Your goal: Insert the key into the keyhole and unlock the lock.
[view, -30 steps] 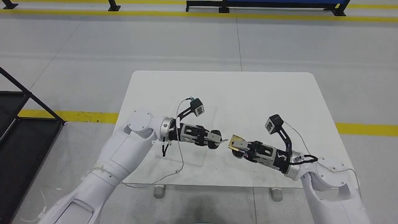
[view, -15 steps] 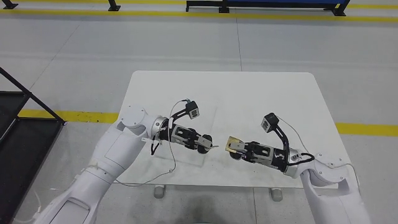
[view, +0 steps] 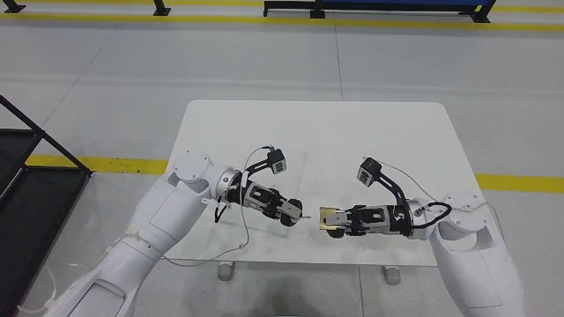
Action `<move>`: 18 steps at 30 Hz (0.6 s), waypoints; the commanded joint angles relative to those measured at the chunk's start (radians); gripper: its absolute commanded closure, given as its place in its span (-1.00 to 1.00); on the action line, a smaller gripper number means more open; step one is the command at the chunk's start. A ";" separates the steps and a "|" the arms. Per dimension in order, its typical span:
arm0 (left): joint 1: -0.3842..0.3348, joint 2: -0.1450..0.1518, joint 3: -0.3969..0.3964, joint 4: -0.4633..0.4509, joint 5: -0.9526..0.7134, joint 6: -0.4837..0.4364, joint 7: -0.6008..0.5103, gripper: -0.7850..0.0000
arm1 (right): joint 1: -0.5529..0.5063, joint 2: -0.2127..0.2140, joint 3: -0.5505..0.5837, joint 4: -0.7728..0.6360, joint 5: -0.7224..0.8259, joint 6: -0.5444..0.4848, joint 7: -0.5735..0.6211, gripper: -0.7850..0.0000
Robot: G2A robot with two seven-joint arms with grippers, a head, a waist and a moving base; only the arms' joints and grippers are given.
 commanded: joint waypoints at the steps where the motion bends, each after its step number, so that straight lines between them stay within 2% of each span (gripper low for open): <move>1: -0.003 0.002 0.005 -0.002 -0.003 -0.003 0.000 1.00 | 0.007 0.002 -0.008 0.004 -0.003 -0.001 -0.005 1.00; 18: -0.020 0.000 0.040 0.012 0.002 -0.035 0.011 1.00 | 0.014 0.025 -0.042 -0.011 -0.009 -0.022 -0.040 1.00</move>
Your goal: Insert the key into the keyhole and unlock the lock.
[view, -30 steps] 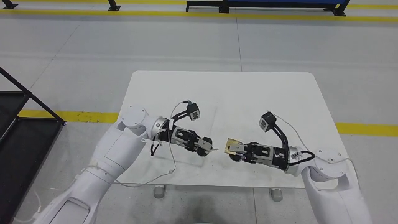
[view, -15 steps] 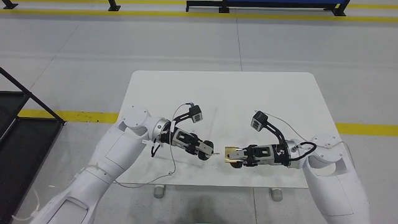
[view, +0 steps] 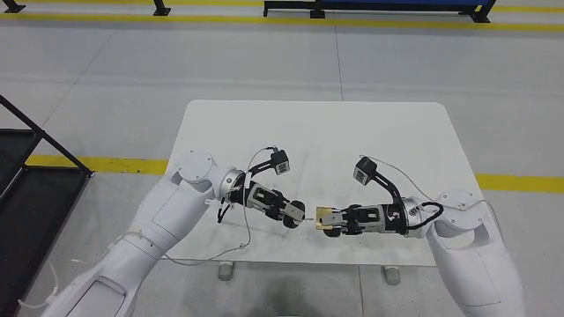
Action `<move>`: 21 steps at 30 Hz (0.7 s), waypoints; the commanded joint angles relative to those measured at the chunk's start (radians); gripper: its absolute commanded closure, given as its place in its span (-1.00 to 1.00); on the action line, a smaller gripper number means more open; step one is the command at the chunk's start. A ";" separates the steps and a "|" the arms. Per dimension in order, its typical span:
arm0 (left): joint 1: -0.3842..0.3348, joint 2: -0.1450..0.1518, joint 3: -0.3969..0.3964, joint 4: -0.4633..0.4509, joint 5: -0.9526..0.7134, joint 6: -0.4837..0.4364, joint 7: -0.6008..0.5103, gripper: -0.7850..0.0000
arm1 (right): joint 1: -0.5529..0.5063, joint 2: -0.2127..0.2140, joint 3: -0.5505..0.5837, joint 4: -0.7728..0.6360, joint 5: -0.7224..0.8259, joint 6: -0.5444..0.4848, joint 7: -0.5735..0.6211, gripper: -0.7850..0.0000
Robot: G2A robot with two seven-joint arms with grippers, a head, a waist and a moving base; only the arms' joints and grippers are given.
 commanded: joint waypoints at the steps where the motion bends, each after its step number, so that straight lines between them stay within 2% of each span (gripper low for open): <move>1: -0.001 0.000 0.001 0.001 0.002 -0.005 0.002 1.00 | 0.000 0.003 -0.002 -0.002 0.000 0.001 0.002 1.00; 21: -0.008 0.003 0.023 -0.004 -0.015 -0.034 -0.010 1.00 | 0.004 0.030 -0.030 0.002 0.023 -0.004 0.010 1.00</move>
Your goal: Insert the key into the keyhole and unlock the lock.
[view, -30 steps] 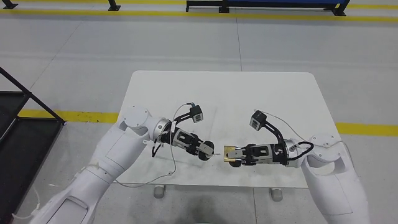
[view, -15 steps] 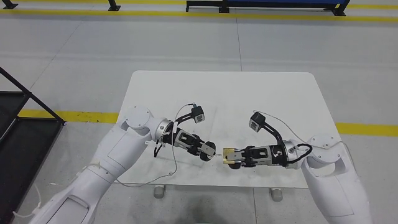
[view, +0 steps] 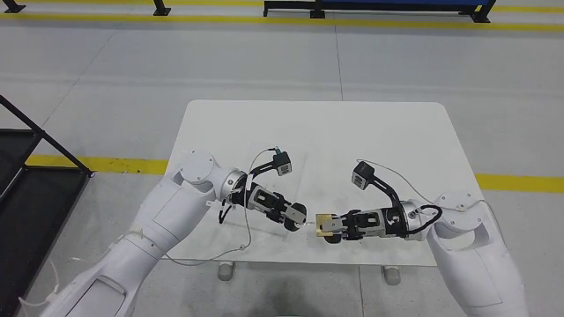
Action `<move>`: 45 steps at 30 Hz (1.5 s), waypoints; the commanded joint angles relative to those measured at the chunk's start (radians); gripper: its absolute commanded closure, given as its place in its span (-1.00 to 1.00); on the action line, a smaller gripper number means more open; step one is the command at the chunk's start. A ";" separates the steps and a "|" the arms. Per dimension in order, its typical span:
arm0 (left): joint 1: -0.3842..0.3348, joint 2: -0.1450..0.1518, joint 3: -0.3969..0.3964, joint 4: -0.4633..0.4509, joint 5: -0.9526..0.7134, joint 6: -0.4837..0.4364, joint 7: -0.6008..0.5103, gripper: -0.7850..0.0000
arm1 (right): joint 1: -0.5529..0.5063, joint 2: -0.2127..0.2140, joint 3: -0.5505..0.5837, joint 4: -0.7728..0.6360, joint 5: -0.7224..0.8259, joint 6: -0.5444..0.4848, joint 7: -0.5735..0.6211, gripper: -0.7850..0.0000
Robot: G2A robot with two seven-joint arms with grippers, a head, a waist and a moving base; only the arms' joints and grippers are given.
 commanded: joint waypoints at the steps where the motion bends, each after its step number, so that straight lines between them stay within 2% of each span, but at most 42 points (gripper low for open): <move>1: -0.002 0.001 0.003 0.001 -0.001 -0.001 0.000 1.00 | 0.000 0.002 -0.002 -0.001 0.004 0.000 -0.004 1.00; 45: -0.018 0.001 0.026 0.026 -0.021 -0.013 0.006 1.00 | 0.008 0.047 -0.049 -0.014 0.049 -0.007 -0.073 1.00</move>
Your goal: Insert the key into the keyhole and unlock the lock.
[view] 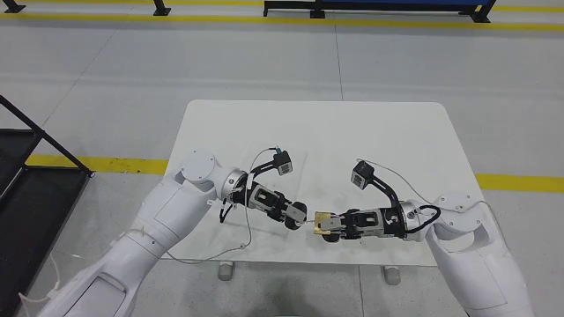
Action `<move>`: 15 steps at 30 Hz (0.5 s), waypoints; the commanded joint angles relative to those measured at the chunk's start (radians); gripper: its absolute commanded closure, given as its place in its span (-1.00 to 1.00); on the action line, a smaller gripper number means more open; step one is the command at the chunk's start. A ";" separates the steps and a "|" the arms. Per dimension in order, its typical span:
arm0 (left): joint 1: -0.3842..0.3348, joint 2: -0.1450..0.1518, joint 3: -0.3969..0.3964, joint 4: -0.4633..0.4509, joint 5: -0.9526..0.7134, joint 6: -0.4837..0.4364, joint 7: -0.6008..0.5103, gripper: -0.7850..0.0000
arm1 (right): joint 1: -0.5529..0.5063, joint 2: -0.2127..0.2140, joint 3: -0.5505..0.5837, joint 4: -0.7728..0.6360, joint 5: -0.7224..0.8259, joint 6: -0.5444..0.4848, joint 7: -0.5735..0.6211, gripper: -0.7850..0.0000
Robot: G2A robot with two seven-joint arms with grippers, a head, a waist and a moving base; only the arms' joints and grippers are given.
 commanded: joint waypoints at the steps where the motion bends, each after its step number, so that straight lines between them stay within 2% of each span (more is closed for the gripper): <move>1: 0.000 0.000 0.000 0.000 0.001 0.001 -0.001 1.00 | 0.000 0.002 -0.002 -0.001 0.001 0.000 -0.002 1.00; 15: 0.001 -0.001 0.000 -0.001 0.004 0.000 0.007 1.00 | 0.004 0.013 -0.016 -0.008 0.007 0.003 -0.020 1.00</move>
